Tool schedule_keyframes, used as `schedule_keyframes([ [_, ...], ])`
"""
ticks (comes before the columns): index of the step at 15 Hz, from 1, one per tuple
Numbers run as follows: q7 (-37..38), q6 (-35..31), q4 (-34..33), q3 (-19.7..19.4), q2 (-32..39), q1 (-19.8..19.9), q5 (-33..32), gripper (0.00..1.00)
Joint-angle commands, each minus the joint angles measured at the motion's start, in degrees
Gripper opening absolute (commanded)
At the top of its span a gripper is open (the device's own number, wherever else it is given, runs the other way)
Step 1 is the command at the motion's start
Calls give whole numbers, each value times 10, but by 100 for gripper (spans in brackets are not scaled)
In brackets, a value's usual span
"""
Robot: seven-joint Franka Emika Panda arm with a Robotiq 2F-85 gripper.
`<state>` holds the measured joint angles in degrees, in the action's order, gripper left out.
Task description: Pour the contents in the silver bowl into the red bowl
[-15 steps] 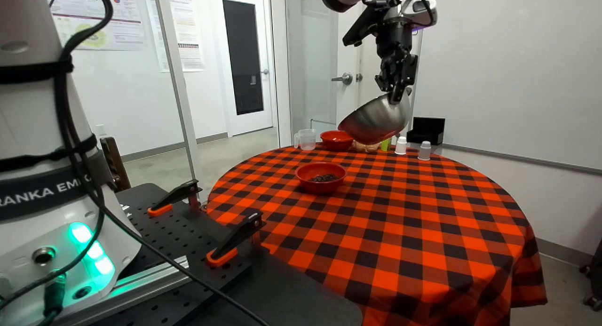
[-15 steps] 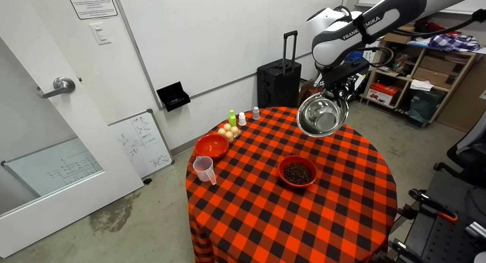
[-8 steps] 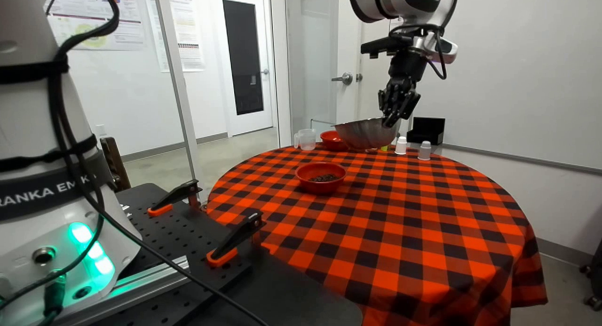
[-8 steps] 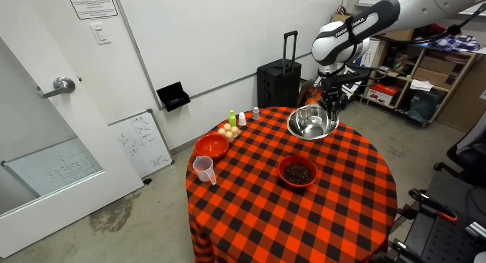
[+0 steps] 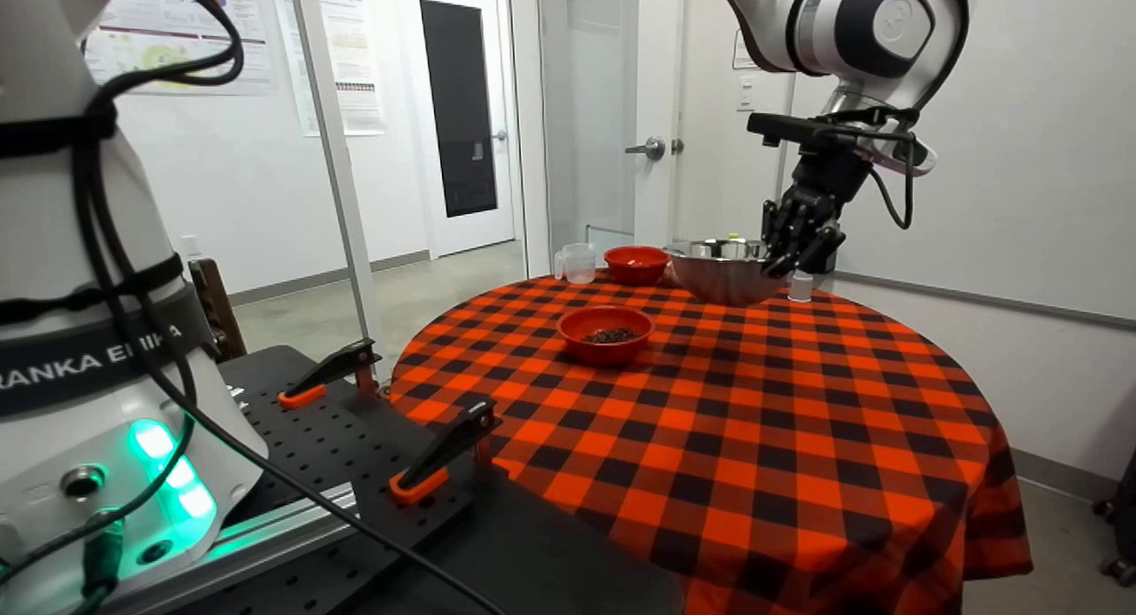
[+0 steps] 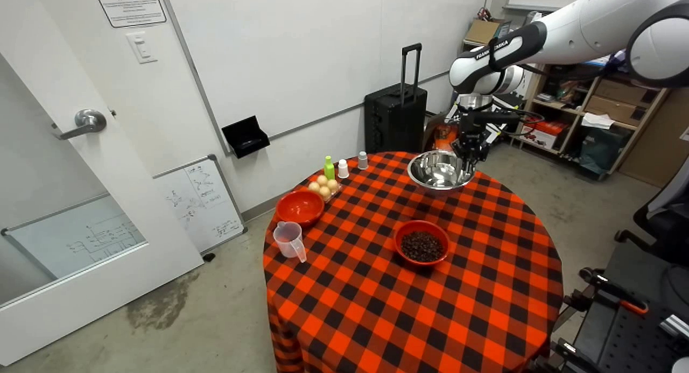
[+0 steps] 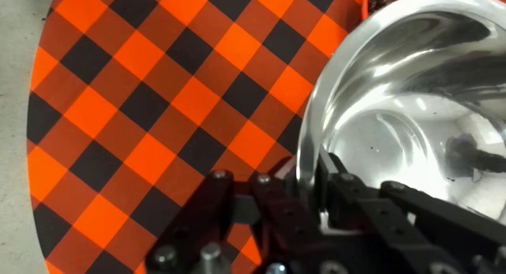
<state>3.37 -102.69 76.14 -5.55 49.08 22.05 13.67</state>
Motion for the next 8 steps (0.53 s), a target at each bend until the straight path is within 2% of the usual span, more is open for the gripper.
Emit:
schedule_keyframes([
  [1, 17, 29, -88, -3, 63, 10, 19, 2],
  [8, 72, 13, -164, 1, 144, 21, 33, 2],
])
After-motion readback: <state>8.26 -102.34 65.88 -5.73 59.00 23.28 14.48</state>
